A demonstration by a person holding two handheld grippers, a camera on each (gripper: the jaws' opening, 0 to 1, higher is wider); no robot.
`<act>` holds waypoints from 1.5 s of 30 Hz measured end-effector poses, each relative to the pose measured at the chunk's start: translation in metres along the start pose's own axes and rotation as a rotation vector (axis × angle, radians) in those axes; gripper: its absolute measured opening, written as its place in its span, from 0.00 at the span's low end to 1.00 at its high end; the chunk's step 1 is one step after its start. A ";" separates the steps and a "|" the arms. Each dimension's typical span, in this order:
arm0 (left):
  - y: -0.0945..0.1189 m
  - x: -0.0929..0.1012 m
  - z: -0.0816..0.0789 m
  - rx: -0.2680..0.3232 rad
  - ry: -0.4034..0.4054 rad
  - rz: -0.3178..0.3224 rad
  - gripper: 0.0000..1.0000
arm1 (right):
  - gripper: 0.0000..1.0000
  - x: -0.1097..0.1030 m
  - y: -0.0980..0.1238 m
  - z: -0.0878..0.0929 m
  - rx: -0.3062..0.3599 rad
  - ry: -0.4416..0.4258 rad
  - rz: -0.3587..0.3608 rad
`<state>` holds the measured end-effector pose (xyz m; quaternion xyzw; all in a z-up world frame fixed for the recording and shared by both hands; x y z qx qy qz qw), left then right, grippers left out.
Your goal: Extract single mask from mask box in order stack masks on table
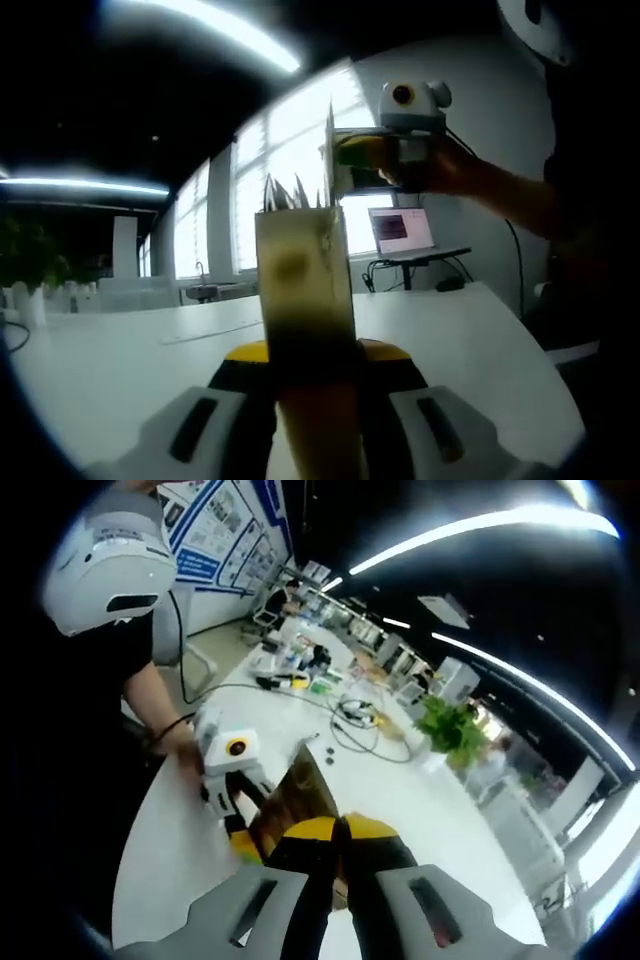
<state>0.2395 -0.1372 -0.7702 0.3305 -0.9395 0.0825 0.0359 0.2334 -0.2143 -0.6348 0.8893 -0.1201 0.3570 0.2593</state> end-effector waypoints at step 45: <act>0.001 0.000 0.002 -0.013 0.036 -0.013 0.33 | 0.00 0.031 0.045 -0.020 0.064 -0.095 0.304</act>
Point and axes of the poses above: the point that each gripper's makers call its tool centre point, and the gripper's own axes: y roughly backward along the fingers, x roughly to its right, z roughly out of its underside, the point moved 3 cm from there along y, roughly backward along the fingers, and after that the axes turned 13 degrees about y, right-handed, at the moved point
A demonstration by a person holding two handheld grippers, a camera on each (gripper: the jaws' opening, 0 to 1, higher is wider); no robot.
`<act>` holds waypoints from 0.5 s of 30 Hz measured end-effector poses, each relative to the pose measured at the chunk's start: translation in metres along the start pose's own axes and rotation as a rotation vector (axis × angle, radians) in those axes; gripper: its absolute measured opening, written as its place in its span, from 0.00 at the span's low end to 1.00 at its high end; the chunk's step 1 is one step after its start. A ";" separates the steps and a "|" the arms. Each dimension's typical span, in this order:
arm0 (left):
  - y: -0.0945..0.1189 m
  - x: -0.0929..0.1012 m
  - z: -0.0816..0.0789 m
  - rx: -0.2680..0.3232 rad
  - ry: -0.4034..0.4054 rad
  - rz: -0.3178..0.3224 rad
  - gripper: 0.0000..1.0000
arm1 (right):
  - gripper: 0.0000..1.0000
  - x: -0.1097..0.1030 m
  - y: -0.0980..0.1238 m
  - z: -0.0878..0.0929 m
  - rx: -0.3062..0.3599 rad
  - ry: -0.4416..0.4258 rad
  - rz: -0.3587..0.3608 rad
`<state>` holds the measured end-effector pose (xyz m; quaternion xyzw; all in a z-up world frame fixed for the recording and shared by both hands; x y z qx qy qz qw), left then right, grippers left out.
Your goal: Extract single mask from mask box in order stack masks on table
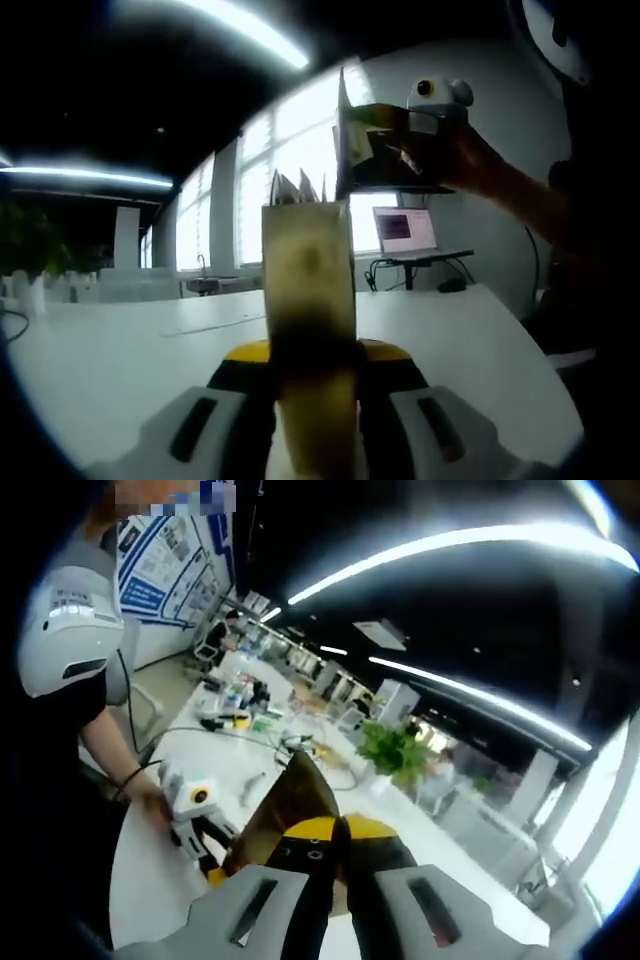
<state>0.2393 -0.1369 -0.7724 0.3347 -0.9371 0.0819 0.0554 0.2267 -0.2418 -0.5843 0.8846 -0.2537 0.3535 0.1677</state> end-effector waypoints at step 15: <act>0.000 -0.004 0.000 -0.003 -0.007 -0.005 0.33 | 0.00 0.026 0.024 -0.017 0.028 -0.009 0.127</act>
Point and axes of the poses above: the point that each gripper's makers call its tool centre point, and the gripper's own axes: y roughly backward along the fingers, x roughly to its right, z roughly out of its underside, the point moved 3 cm from there along y, roughly backward along the fingers, and after that the axes turned 13 degrees about y, right-handed, at the moved point
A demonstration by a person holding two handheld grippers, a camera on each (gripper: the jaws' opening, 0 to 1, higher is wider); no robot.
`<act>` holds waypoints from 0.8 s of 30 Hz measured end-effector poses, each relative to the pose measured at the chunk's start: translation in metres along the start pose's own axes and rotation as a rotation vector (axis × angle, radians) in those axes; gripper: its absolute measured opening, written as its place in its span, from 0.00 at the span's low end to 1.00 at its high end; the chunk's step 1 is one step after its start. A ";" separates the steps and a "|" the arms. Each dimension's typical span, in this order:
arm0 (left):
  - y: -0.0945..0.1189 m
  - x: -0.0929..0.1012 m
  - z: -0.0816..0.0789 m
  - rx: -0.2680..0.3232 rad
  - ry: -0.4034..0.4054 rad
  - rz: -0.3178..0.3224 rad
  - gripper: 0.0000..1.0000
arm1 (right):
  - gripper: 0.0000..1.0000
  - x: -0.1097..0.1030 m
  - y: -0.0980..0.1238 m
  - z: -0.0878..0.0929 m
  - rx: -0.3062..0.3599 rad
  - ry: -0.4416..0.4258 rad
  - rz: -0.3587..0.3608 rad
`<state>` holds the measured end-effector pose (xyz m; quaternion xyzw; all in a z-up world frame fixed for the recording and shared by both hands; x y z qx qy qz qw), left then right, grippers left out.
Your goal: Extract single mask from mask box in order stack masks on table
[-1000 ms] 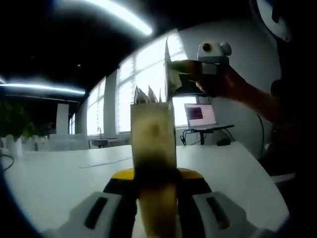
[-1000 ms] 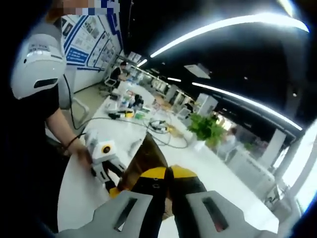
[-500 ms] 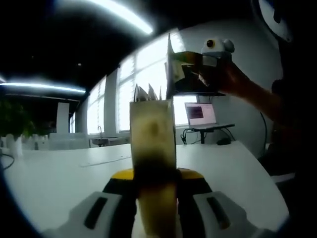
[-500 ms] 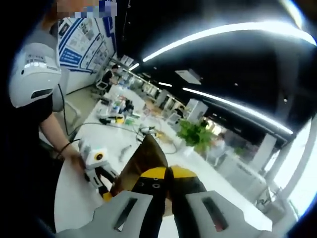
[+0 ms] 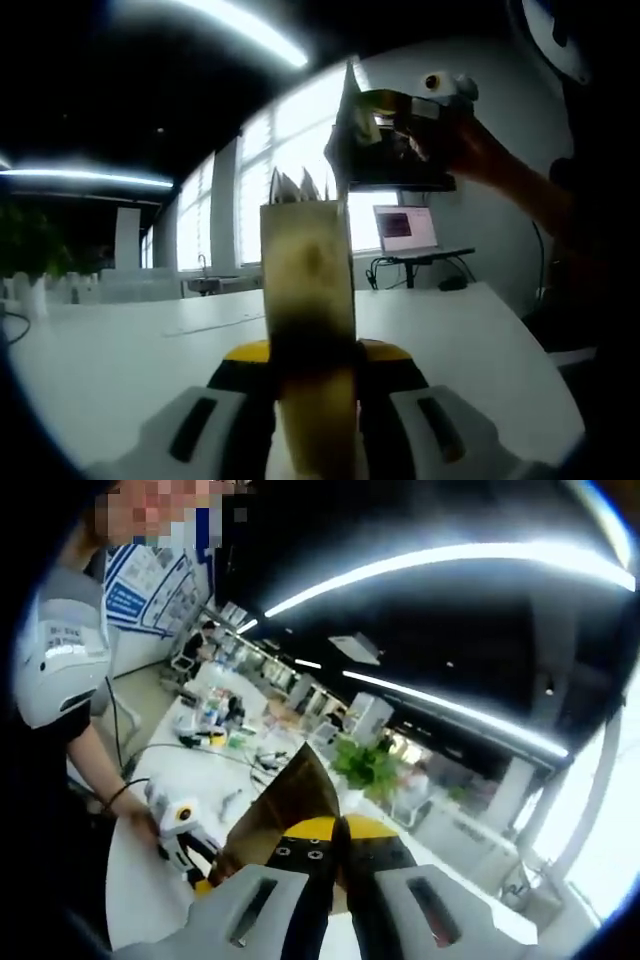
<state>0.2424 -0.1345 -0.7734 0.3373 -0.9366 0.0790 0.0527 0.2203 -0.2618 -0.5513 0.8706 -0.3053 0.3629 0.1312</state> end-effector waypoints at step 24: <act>0.000 0.000 0.000 -0.002 0.019 0.004 0.33 | 0.00 0.047 0.021 -0.009 0.013 -0.031 0.165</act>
Point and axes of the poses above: the point that each gripper's makers call its tool centre point, and the gripper's own axes: y roughly backward along the fingers, x roughly to its right, z roughly out of its underside, the point moved 3 cm from there along y, roughly backward along the fingers, and after that the axes turned 13 degrees about y, right-handed, at the moved point
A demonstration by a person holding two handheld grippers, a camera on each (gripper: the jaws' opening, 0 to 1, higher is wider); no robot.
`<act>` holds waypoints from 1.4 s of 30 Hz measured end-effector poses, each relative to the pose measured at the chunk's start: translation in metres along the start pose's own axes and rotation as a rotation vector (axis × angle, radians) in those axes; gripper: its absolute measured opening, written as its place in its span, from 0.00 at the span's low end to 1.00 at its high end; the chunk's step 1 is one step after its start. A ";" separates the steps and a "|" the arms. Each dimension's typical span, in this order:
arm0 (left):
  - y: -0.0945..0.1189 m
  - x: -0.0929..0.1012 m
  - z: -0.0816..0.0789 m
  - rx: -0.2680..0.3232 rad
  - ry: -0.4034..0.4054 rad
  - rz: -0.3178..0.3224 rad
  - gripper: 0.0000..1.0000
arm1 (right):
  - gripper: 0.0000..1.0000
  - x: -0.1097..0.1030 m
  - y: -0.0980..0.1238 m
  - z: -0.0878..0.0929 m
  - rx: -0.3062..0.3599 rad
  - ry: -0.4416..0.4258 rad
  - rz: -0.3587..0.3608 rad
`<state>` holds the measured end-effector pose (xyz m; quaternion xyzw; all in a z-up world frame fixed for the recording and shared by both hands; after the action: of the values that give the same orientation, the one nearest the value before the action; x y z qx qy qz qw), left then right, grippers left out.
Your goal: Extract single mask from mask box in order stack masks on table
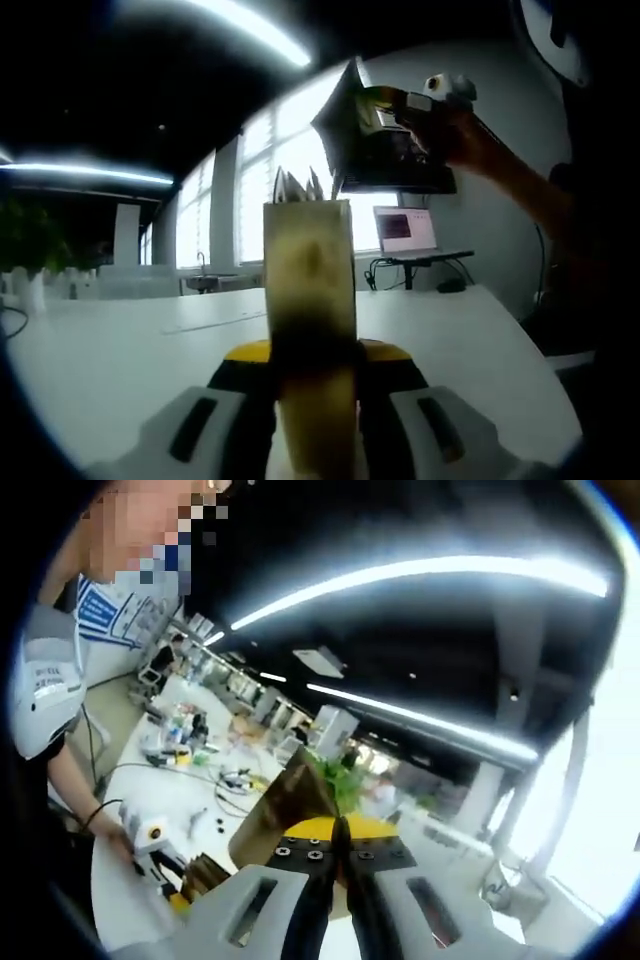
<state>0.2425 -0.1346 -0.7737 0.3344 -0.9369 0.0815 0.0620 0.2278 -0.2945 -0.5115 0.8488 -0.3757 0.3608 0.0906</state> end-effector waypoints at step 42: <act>0.003 -0.003 -0.008 0.055 0.033 0.025 0.32 | 0.00 -0.017 0.030 0.153 -0.365 -0.051 0.113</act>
<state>0.2431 -0.1289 -0.7663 0.3229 -0.9372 0.1134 0.0671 0.2820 -0.3709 -0.6367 0.8048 -0.4840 0.2694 0.2132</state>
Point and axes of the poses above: the point that each gripper's makers call its tool centre point, and the gripper's own axes: y roughly backward along the fingers, x roughly to its right, z roughly out of its underside, the point moved 3 cm from there along y, roughly backward along the fingers, and after that the axes turned 13 degrees about y, right-handed, at the moved point
